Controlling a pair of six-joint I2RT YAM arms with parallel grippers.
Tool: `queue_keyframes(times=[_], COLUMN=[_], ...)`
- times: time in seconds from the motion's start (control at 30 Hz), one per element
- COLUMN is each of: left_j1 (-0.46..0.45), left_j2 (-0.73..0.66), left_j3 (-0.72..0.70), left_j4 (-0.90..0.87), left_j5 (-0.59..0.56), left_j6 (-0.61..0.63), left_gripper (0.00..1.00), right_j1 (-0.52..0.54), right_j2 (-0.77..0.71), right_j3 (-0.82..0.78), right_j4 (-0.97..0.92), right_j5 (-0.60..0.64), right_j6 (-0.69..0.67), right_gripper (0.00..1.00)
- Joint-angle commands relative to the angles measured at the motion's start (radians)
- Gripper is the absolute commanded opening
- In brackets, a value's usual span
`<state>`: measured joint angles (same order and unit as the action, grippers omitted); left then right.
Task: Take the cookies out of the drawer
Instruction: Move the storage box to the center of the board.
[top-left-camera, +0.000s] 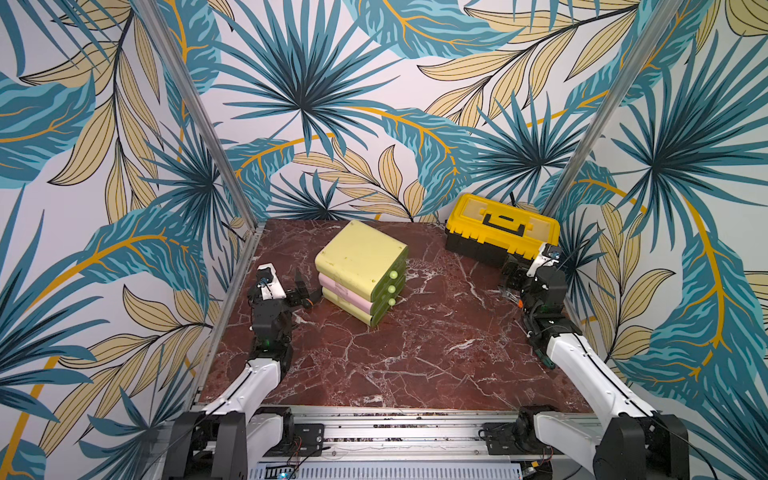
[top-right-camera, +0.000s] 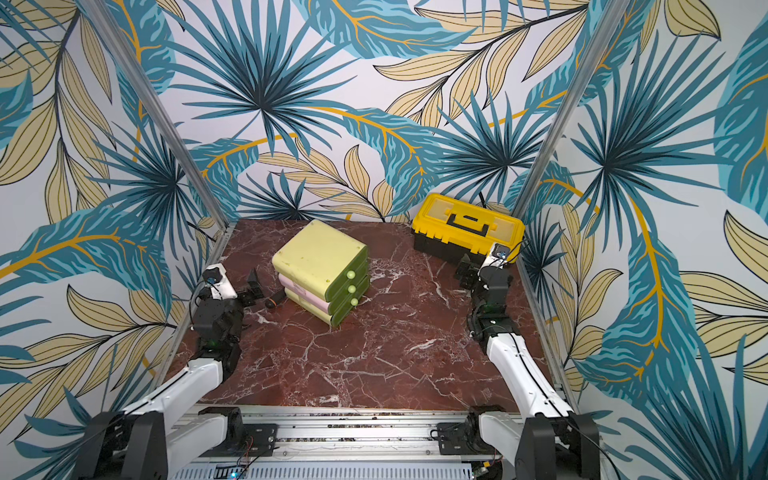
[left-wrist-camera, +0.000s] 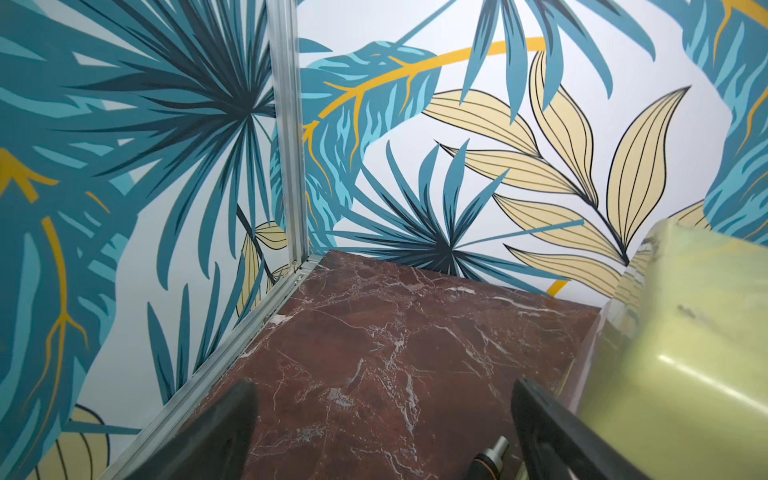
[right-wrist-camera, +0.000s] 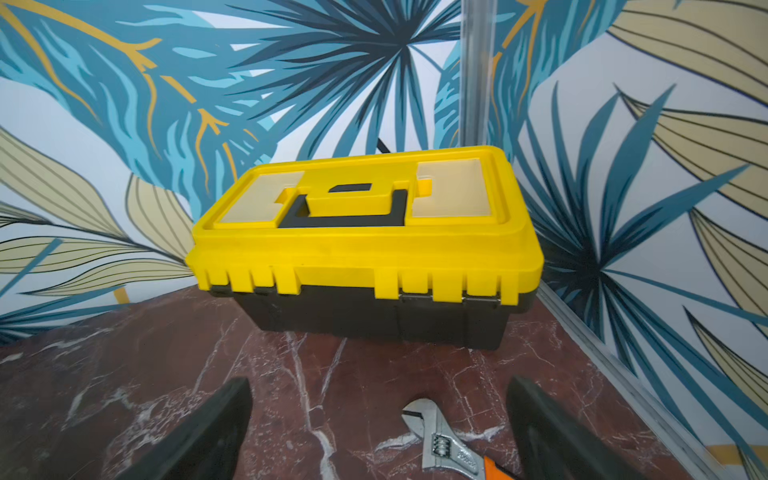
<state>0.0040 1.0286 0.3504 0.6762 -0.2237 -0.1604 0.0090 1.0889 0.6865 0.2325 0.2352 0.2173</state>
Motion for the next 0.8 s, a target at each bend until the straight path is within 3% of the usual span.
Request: queue_keyframes(times=[0.0,0.17,0.27,0.43,0.77], left_j1=[0.007,0.007,0.005,0.004,0.003], left_j2=[-0.094,-0.18,-0.236,-0.339,-0.451], left_j3=[0.108,0.202,0.202,0.176,0.088], left_j4=[-0.349,-0.667,-0.754,-0.857,-0.848], left_j5=[-0.004,0.201,0.262,0.348,0.496], left_j6=[-0.179,-0.385,-0.52,-0.702,-0.898], left_gripper=[1.0,1.0,1.0,1.0,1.0], right_j1=[0.003,0.097,0.234,0.417,0.553], right_j2=[-0.035,-0.035,-0.006,0.058,0.323], right_j3=[-0.005,0.014,0.044,0.008,0.101], right_j4=[-0.157,-0.121,-0.156,-0.038,0.187], right_j5=[-0.232,-0.485,-0.497,-0.541,-0.524], right_j6=[0.031,0.009,-0.092,-0.27,-0.295], right_gripper=[0.99,0.97,0.97,0.94,0.92])
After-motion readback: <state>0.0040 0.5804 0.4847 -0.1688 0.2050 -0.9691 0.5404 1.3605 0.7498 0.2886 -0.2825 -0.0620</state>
